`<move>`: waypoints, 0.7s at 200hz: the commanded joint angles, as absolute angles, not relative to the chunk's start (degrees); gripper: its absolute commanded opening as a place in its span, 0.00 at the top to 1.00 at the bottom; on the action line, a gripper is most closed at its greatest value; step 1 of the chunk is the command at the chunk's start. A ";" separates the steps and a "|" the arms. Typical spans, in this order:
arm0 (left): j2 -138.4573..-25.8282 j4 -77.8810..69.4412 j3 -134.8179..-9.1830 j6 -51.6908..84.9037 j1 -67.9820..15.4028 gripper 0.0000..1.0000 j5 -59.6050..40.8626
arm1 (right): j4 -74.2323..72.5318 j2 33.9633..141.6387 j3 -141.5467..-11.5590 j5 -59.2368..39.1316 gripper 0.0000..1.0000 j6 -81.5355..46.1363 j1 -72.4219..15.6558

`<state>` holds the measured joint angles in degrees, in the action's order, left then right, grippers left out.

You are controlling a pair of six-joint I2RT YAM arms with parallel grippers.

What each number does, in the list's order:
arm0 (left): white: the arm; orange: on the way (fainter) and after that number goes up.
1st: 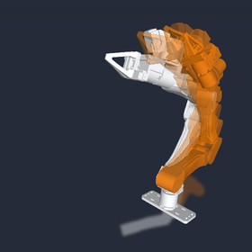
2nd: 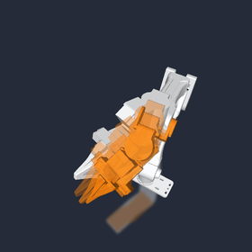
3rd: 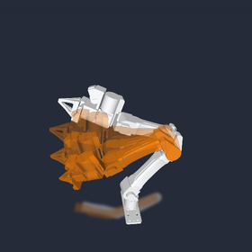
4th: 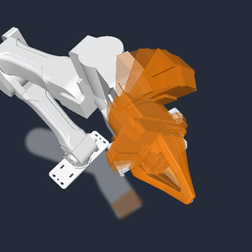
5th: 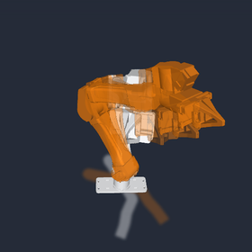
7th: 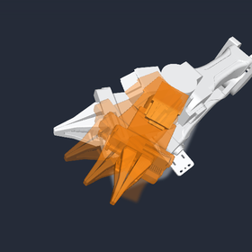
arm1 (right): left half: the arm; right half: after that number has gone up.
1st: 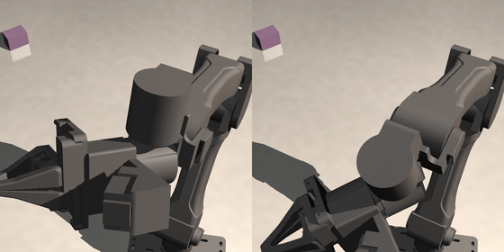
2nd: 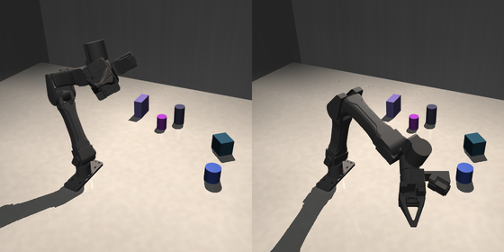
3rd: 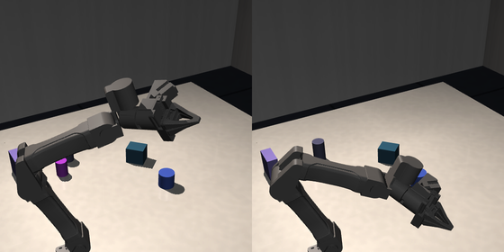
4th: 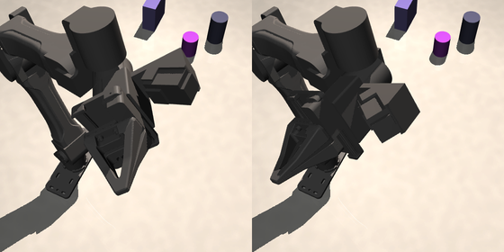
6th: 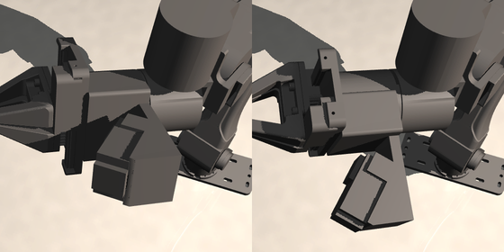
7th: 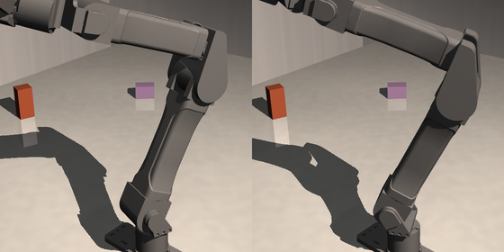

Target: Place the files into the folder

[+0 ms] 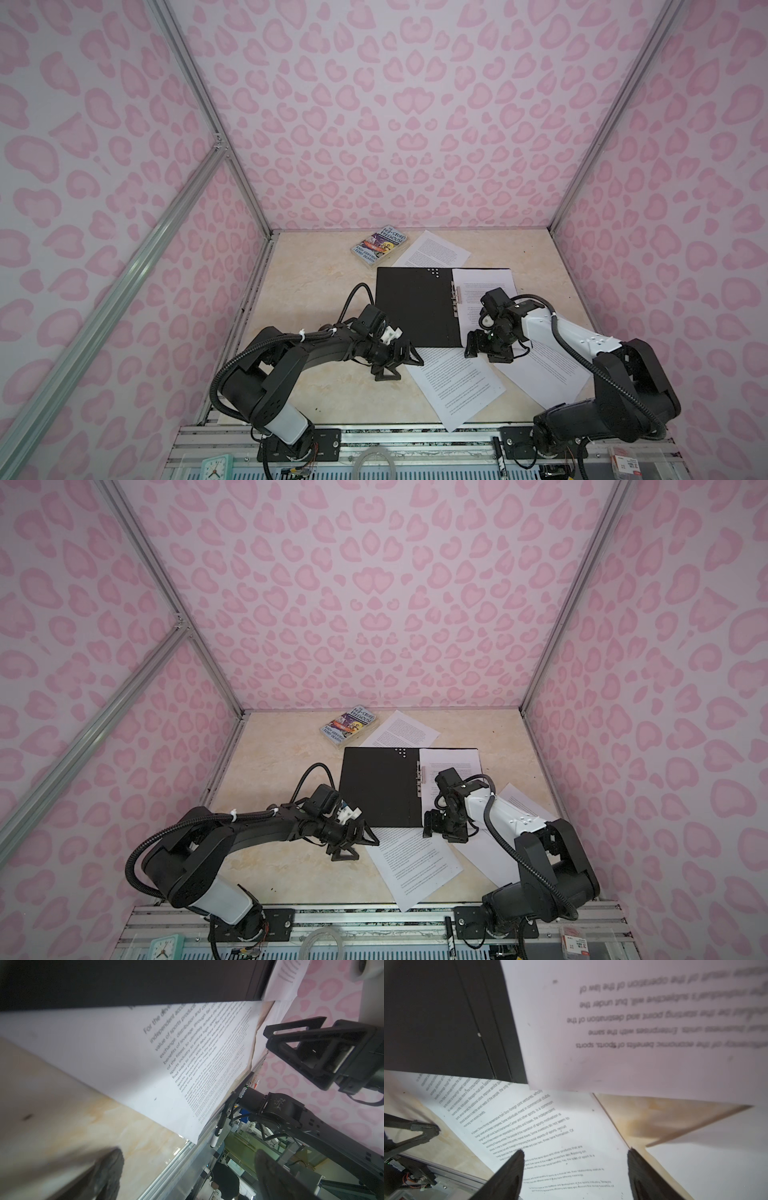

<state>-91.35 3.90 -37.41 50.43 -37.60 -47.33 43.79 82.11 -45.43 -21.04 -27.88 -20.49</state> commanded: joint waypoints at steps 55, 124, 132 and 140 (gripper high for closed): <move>-94.07 -10.41 -29.82 72.95 -46.60 0.03 -34.50 | 39.34 77.04 -37.18 -26.37 0.21 -29.70 -14.53; -97.97 -31.00 -23.28 97.18 -56.56 0.03 -22.98 | 34.19 74.47 -31.79 -31.42 0.21 -30.79 -13.97; -97.75 -32.60 -22.45 99.51 -57.60 0.03 -20.64 | 34.19 74.19 -31.41 -31.72 0.21 -30.52 -13.97; -97.50 -34.41 -21.60 101.47 -58.67 0.03 -18.23 | 34.18 73.89 -31.08 -32.23 0.21 -30.15 -13.99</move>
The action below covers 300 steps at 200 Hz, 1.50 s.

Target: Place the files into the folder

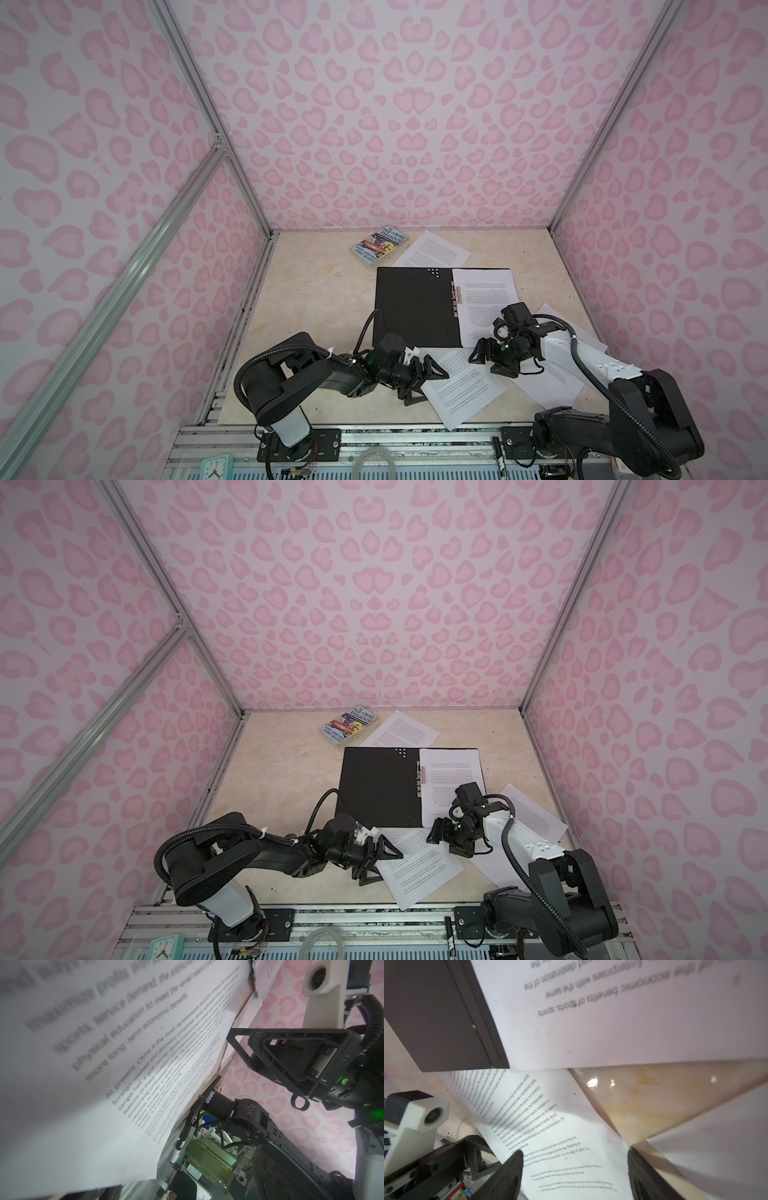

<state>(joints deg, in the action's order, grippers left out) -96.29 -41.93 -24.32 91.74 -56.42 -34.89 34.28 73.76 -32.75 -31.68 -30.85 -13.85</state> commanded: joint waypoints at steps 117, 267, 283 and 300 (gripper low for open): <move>-92.45 -31.73 -25.34 110.36 -66.97 0.76 -0.04 | 44.47 64.10 -38.74 -32.52 0.01 -24.97 -10.81; -74.09 4.57 -44.68 92.83 -66.18 0.97 -2.05 | 56.42 58.05 -58.31 -11.25 0.01 -24.46 -11.24; -72.74 7.79 -48.89 90.84 -66.17 0.97 -2.01 | 57.91 58.76 -61.23 -8.18 0.01 -25.48 -11.12; -72.92 11.59 -55.64 88.00 -66.09 0.96 -2.30 | 57.83 59.71 -63.03 -10.33 0.01 -27.34 -10.81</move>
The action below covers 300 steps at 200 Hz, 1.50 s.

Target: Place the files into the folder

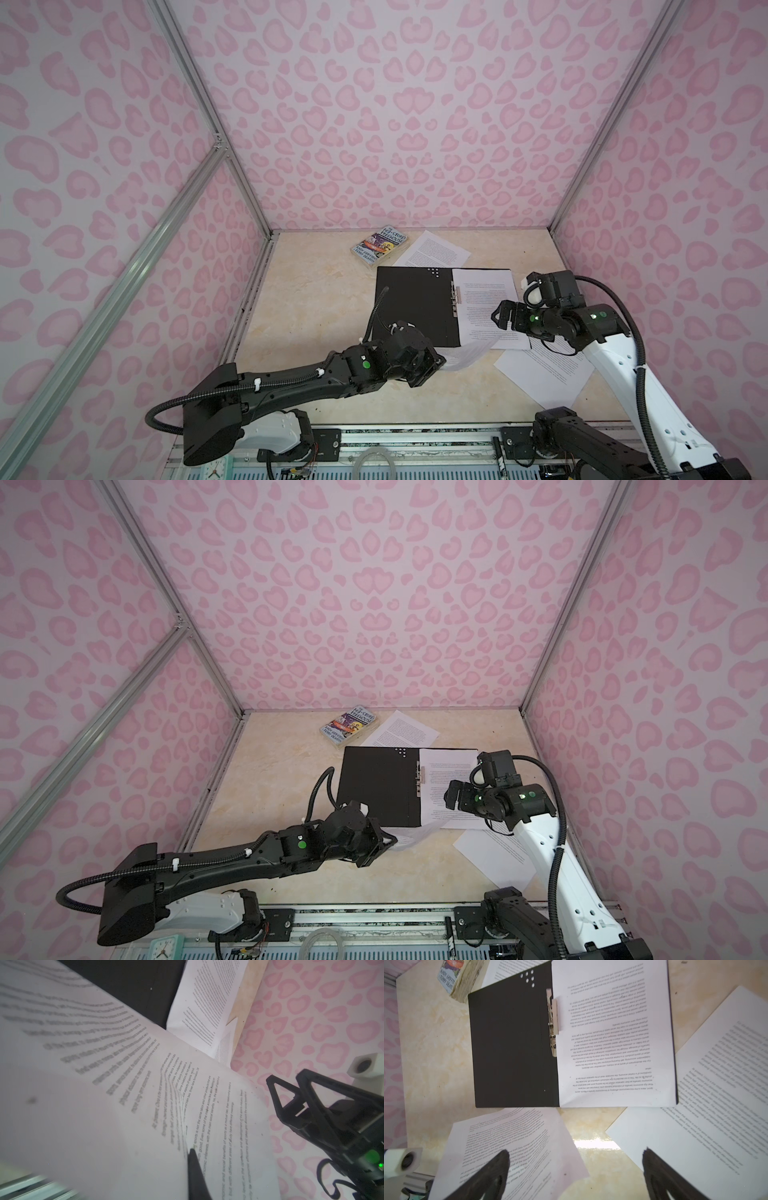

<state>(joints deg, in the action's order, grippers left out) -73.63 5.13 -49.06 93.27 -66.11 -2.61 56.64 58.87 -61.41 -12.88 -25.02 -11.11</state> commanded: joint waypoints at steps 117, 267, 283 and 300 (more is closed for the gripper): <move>-85.35 21.65 -83.98 67.27 -51.75 0.97 -20.97 | 45.62 61.82 -57.71 -16.10 0.01 -40.17 0.28; -127.42 24.41 -88.75 40.49 -31.85 0.96 -43.50 | 35.95 80.49 -57.37 -25.43 0.04 -31.38 -2.63; -127.29 24.93 -87.29 40.02 -31.23 0.96 -42.50 | 35.92 86.09 -60.22 -26.59 0.04 -30.11 -4.21; -127.69 24.95 -86.49 39.91 -30.60 0.97 -42.93 | 34.74 90.25 -61.66 -28.20 0.03 -29.36 -5.59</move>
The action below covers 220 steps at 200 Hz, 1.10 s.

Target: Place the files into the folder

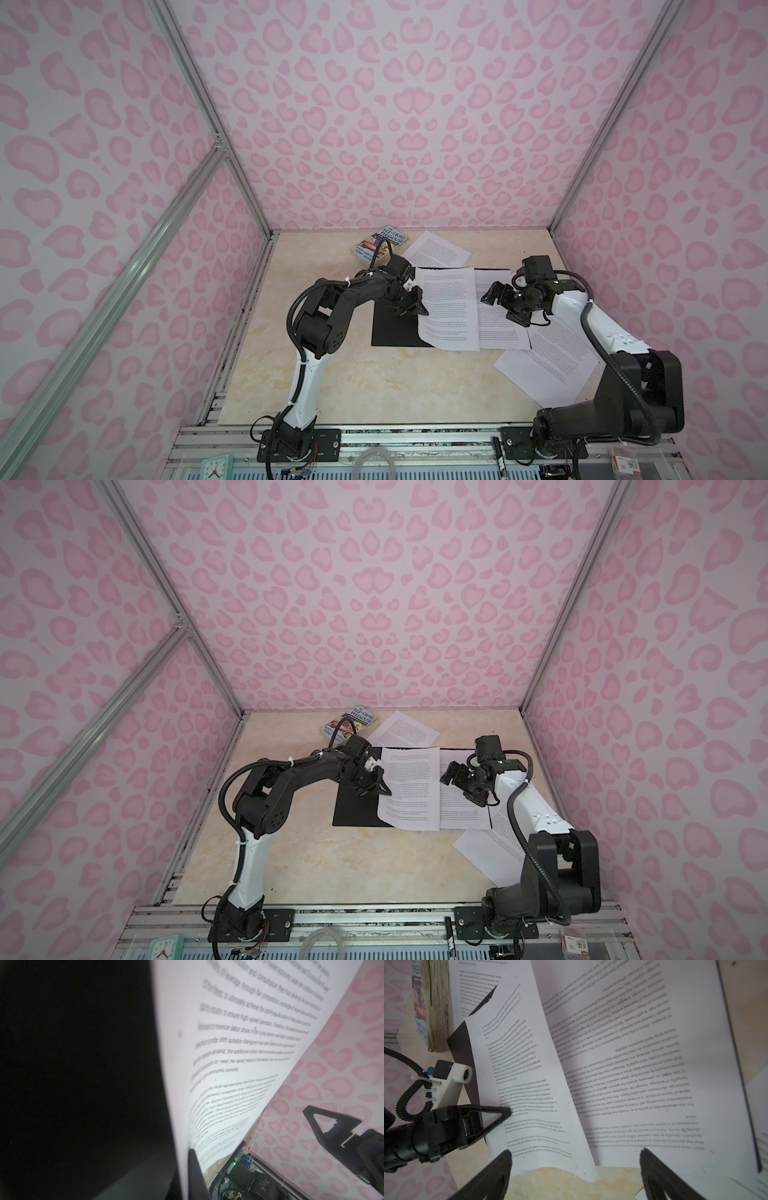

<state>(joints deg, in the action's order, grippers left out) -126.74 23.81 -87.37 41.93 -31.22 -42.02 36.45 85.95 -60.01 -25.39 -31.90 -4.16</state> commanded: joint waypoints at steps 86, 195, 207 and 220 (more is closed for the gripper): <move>-129.79 26.54 -87.87 38.40 -30.15 0.97 -43.47 | 26.84 98.86 -59.59 -34.26 0.11 -28.84 -8.20; -131.51 25.54 -88.60 39.17 -29.62 0.97 -44.64 | 24.60 99.24 -58.18 -37.78 0.56 -29.12 -9.23; -131.49 25.33 -88.51 39.29 -29.62 0.96 -44.73 | 24.87 99.14 -58.18 -37.88 0.62 -29.15 -9.23; -131.55 25.06 -88.33 39.37 -29.61 0.96 -44.83 | 24.79 99.05 -57.98 -37.84 0.65 -29.17 -9.23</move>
